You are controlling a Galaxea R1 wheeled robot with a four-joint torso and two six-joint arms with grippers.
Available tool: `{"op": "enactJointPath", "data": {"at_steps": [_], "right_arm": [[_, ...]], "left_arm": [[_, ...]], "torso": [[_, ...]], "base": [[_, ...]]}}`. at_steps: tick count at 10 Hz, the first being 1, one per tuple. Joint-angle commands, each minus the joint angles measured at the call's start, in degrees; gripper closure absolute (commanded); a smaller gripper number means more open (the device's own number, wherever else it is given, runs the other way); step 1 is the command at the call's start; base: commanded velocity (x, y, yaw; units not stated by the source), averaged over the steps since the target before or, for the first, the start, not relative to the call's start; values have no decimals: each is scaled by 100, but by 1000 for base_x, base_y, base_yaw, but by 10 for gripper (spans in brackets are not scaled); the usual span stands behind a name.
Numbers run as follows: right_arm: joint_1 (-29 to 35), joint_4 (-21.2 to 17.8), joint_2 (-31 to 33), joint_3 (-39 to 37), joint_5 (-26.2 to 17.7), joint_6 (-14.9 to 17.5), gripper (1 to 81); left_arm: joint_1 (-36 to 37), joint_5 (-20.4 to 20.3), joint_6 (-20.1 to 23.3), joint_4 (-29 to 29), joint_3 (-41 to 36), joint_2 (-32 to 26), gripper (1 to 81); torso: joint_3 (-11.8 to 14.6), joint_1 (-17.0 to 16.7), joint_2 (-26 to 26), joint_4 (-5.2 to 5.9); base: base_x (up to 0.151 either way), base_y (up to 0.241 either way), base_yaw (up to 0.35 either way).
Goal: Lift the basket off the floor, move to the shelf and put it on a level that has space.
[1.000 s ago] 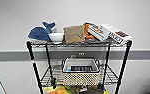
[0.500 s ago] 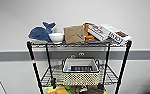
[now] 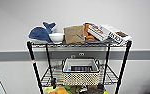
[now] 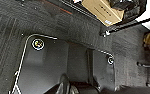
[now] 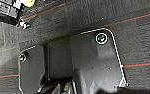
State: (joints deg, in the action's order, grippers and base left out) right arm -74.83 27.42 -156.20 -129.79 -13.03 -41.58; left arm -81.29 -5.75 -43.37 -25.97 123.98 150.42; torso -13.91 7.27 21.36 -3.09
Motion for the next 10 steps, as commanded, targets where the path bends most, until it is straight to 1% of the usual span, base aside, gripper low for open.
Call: {"op": "enactJointPath", "data": {"at_steps": [1, 2, 3, 4, 6, 8, 10], "right_arm": [[253, 326, -493, -931, -7, 19, 10], [209, 335, -695, -1212, 46, 19, 10], [174, 448, -924, -1520, 46, 19, 10], [130, 659, -1135, -1793, 55, 19, 10], [69, 748, -1469, -2233, 55, 10, 10], [7, 748, -1566, -2286, 55, 10, 10], [-107, 756, -1654, -2304, 55, 1, 10]], "left_arm": [[258, 118, 48, -119, 670, 339, 10], [240, 118, 48, -119, 960, 497, 10], [205, 118, 48, -119, 1329, 725, 10], [161, 118, 48, -119, 1707, 980, 10], [82, 118, 48, -119, 2410, 1464, 10], [56, 153, 48, -110, 2851, 1738, 10], [-6, 197, 40, -93, 2895, 1887, 10]], "torso": [[0, 2, 0, 0], [0, 0, 0, 0], [2, 0, 2, 0], [2, 0, 2, 0], [5, 0, 2, 0], [7, 0, 2, 0], [7, 0, 5, 0]], "base": [[0, 0, 0], [0, 0, 0], [0, 0, 0], [0, 0, 0], [0, 0, 0], [0, 0, 0], [0, 0, 0]]}}
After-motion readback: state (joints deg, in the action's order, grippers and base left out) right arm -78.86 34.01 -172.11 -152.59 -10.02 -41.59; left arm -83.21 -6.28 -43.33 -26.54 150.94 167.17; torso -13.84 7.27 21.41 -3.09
